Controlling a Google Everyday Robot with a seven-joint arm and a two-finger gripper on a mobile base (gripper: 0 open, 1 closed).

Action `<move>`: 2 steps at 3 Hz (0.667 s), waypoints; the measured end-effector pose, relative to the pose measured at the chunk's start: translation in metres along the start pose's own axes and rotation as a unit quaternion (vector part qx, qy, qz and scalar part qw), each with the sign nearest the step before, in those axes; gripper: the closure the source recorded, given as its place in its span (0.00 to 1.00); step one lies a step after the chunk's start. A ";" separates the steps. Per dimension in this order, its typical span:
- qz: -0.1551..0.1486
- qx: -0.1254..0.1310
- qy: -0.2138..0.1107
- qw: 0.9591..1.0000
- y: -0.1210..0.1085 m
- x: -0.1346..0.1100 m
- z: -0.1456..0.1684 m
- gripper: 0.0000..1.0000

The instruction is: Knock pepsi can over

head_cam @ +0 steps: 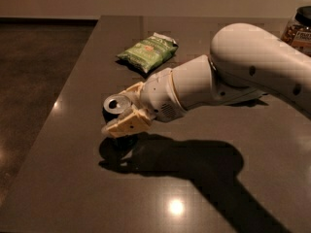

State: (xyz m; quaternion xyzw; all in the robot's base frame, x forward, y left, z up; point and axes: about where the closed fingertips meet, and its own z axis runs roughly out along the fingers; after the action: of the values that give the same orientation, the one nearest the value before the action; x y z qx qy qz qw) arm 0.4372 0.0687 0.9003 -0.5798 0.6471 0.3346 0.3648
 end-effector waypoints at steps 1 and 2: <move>0.004 0.004 0.013 1.000 -0.002 -0.013 -0.022 0.80; 0.009 0.029 0.102 0.994 -0.008 -0.019 -0.054 1.00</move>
Offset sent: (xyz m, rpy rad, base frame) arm 0.0128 -0.0707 0.0519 -0.3535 0.0203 -0.1191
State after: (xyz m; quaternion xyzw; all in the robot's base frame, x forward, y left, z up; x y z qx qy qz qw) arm 0.4415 0.0309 0.9438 -0.5940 0.6959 0.2578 0.3105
